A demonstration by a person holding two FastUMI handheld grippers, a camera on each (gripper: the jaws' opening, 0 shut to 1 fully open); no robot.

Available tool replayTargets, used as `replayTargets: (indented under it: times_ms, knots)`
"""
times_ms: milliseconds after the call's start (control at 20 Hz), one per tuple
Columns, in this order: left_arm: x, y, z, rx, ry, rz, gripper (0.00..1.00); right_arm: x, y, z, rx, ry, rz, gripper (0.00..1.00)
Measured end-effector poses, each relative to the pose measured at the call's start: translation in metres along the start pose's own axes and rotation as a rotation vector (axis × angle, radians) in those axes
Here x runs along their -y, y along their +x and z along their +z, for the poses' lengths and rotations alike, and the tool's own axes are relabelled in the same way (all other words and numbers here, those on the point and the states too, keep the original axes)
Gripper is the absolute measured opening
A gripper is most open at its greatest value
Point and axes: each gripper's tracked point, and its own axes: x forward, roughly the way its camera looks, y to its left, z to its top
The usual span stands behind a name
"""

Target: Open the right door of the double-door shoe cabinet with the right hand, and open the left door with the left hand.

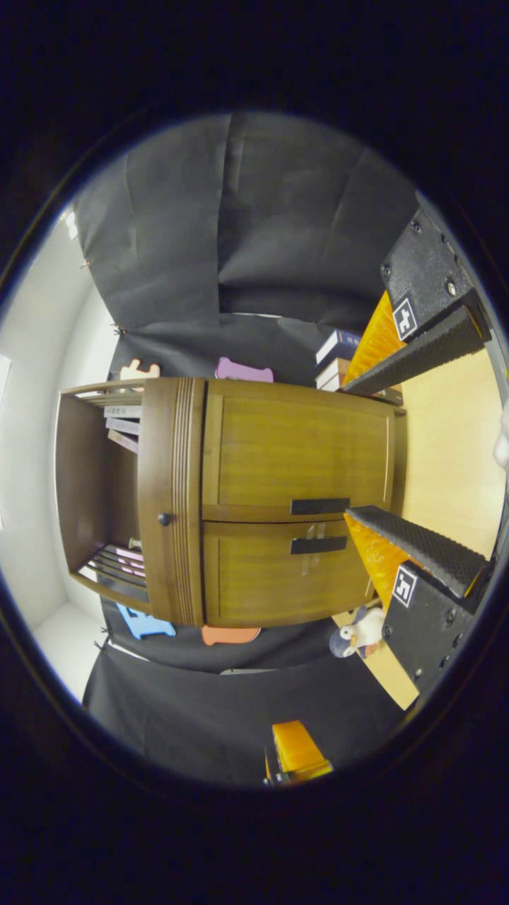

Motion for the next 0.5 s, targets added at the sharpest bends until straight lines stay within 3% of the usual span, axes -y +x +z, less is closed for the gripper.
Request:
replayTargets:
  times_ms: [500]
  knots:
    - [-0.014,-0.002,0.002,-0.023,0.018,0.128,0.96,-0.068,0.158,-0.023,-0.043,0.024,0.116,1.00]
